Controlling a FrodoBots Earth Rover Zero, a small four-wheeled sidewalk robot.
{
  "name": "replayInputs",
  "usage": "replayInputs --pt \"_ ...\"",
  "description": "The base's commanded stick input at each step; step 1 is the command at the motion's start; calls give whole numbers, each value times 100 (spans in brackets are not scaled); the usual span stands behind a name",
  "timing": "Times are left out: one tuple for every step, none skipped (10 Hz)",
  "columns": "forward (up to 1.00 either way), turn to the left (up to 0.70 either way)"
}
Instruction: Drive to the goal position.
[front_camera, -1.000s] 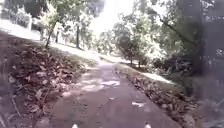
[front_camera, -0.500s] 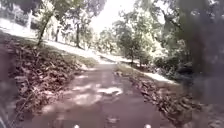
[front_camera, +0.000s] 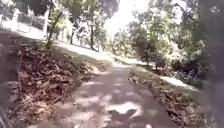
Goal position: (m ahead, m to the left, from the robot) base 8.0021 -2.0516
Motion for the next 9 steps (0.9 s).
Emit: replayInputs --pt "100 0" --pt "100 0" --pt "100 0" --pt "100 -10" --pt "100 -28" --pt "100 -37" --pt "100 -29" --pt "100 -14" --pt "100 0"
